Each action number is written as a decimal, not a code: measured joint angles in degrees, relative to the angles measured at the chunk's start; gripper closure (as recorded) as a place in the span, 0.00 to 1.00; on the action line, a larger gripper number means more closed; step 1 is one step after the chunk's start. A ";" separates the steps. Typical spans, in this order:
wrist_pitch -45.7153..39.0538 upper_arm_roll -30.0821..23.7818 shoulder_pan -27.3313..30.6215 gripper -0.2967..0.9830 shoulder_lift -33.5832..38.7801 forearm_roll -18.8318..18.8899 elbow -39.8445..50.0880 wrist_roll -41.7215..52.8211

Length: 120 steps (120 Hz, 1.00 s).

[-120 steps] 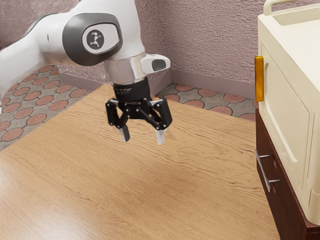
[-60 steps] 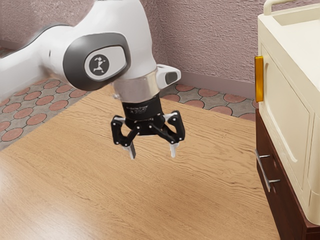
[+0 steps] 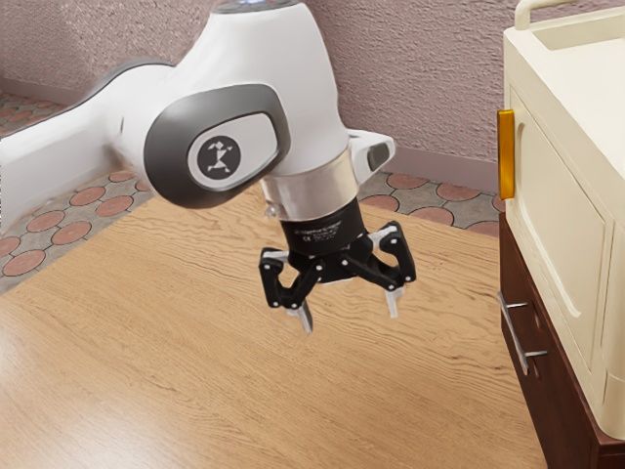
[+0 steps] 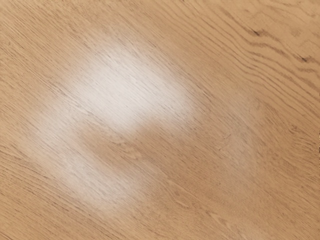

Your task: Pull the drawer handle with one arm to open the drawer

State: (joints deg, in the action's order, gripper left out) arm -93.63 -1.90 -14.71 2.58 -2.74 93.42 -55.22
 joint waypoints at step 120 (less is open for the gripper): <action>-31.14 -0.47 -3.54 0.23 0.13 -8.25 12.42 -4.06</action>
State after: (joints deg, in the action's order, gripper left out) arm -124.77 -2.36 -18.25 2.72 -10.99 105.85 -59.29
